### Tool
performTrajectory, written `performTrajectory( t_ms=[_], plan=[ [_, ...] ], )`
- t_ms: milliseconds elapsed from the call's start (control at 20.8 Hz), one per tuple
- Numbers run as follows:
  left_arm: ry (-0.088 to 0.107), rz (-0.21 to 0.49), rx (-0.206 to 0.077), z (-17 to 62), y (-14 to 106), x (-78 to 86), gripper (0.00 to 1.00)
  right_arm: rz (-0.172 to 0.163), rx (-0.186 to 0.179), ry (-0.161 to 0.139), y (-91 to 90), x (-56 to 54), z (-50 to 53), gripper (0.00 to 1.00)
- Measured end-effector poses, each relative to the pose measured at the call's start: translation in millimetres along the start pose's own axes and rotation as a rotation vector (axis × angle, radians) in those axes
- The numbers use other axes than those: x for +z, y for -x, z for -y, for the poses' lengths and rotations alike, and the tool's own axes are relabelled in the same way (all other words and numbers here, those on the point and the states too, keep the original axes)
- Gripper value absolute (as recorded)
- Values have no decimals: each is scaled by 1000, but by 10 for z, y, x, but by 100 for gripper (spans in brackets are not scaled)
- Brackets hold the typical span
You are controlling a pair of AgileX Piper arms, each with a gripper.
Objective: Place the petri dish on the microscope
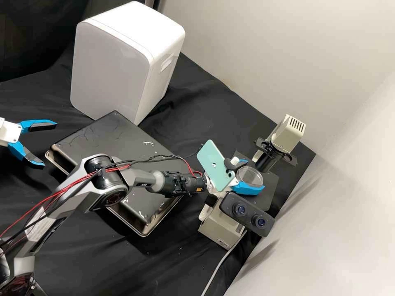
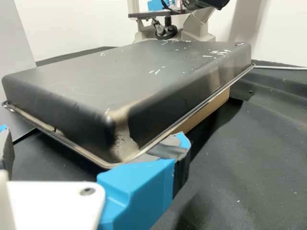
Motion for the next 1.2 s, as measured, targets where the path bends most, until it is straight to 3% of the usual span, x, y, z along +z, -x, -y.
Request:
performTrajectory(
  t_ms=[96, 144, 336, 720, 960, 1104, 1200],
  plan=[
    [0, 0, 0, 0, 0, 0, 100, 9, 6, -2, -24, 10, 7, 0],
    [0, 0, 0, 0, 0, 0, 100, 10, 8, 3, -35, 9, 6, 100],
    [4, -7, -6, 13, -5, -8, 100, 22, 8, 31, -55, 22, 16, 100],
    [11, -25, -6, 14, -23, -27, 100, 35, 9, 23, -67, 28, 34, 100],
    [11, -25, -4, 10, -28, -27, 100, 25, 32, 30, -67, 3, 45, 100],
    [10, -25, -4, 10, -28, -27, 100, 5, 60, 38, -23, 16, 86, 100],
    [6, -25, -4, 10, -28, -27, 100, -47, 69, 22, 24, 37, 134, 100]
  ],
)
